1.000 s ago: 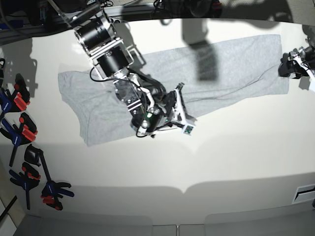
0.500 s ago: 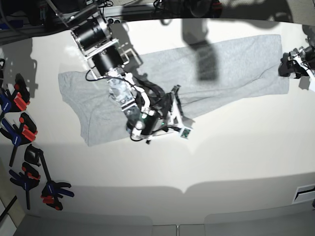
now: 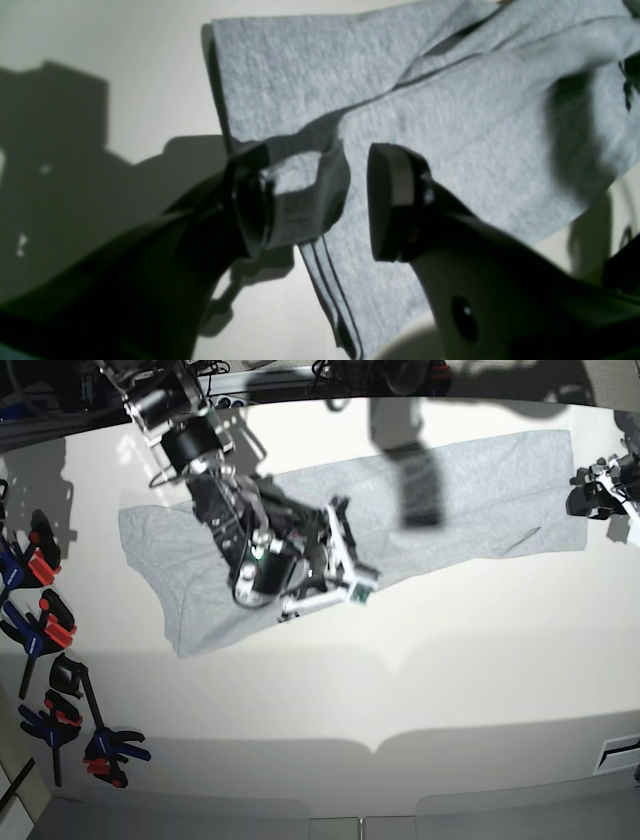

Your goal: Fold the T-shirt properly

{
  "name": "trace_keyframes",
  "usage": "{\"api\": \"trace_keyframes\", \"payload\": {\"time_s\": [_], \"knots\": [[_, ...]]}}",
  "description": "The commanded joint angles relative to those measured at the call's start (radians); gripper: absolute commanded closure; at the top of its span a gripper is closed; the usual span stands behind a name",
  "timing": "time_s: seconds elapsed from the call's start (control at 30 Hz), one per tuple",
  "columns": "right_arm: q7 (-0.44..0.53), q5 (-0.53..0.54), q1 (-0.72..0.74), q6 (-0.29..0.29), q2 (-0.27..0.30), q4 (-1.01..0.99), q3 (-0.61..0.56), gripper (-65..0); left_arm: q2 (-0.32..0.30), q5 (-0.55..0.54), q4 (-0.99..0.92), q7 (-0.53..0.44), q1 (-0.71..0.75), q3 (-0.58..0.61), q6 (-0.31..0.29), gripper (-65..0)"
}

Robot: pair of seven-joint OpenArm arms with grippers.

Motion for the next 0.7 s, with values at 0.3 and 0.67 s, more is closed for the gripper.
{"api": "trace_keyframes", "payload": {"time_s": [0.3, 0.67], "knots": [[0.016, -0.02, -0.06, -0.012, 0.0, 0.04, 0.005, 0.0, -0.025, -0.021, 0.01, -0.021, -0.008, -0.009, -0.006, -28.9], [-0.054, 0.053, -0.061, -0.071, 0.035, 0.05, 0.005, -18.2, -0.026, -0.021, 0.01, -0.021, -0.008, -0.009, -0.006, -28.9]]}}
